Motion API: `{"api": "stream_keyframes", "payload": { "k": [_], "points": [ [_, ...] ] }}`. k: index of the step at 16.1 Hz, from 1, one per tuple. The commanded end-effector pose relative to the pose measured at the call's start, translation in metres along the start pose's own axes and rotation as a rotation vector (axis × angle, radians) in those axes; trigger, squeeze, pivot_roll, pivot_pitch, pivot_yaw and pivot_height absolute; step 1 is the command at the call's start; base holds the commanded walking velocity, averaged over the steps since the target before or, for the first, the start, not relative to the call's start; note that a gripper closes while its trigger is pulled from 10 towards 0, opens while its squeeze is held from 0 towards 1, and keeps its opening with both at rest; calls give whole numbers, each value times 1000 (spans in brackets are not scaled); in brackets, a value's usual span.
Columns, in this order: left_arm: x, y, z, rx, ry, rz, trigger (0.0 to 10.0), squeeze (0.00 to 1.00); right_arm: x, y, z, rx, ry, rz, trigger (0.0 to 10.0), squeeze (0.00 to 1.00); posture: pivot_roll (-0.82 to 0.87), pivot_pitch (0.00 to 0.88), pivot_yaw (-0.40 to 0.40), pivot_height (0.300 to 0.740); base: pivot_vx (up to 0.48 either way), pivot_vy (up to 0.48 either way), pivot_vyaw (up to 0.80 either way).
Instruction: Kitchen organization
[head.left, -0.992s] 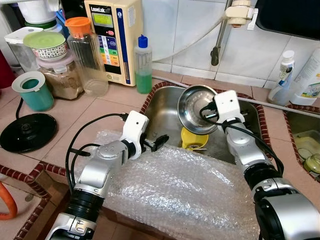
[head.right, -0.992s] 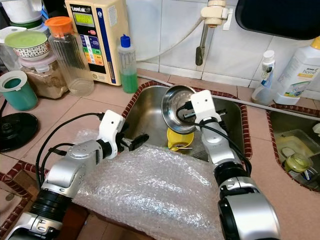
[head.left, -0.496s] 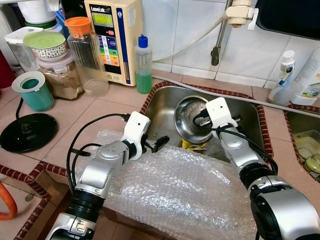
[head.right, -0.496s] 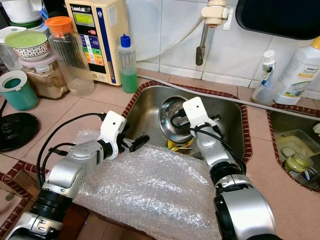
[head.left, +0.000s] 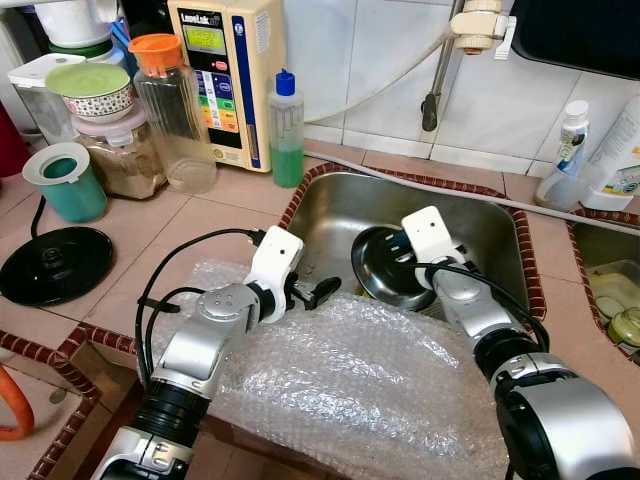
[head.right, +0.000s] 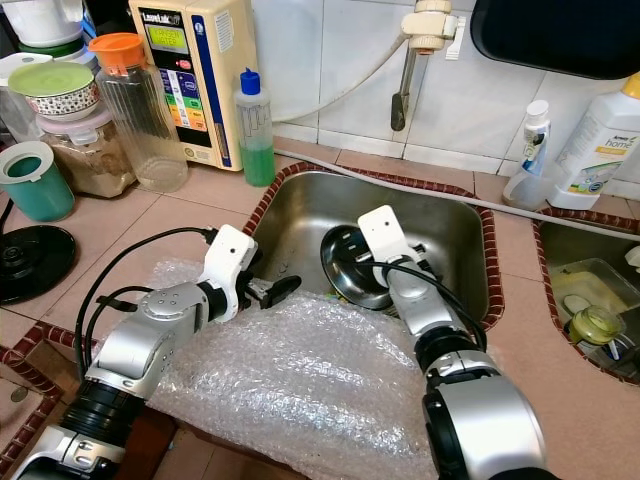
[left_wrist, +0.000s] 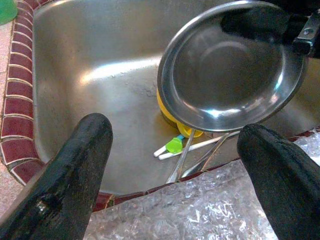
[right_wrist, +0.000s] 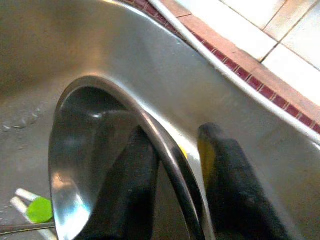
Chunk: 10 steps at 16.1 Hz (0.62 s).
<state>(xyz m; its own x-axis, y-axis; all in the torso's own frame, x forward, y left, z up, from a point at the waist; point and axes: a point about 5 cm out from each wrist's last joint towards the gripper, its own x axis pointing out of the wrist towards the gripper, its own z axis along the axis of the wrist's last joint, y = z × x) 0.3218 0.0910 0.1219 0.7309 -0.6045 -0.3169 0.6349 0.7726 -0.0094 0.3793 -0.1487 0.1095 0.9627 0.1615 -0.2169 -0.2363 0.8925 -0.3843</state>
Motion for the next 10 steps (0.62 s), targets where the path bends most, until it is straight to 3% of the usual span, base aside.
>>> {"api": "stream_keyframes", "payload": {
  "k": [1,6,10],
  "points": [
    [0,1,1,2,6,6,10000,1000,1,-3,2,23,13,5,10000,1000,78,0,14,740,0,0,0],
    [2,1,-1,5,18,5,10000,1000,0,-1,-5,82,49,29,10000,1000,75,0,16,740,0,0,0],
    [3,3,-1,12,22,13,10000,1000,-2,9,-15,151,110,109,10000,1000,73,0,14,740,0,0,0]
  ]
}}
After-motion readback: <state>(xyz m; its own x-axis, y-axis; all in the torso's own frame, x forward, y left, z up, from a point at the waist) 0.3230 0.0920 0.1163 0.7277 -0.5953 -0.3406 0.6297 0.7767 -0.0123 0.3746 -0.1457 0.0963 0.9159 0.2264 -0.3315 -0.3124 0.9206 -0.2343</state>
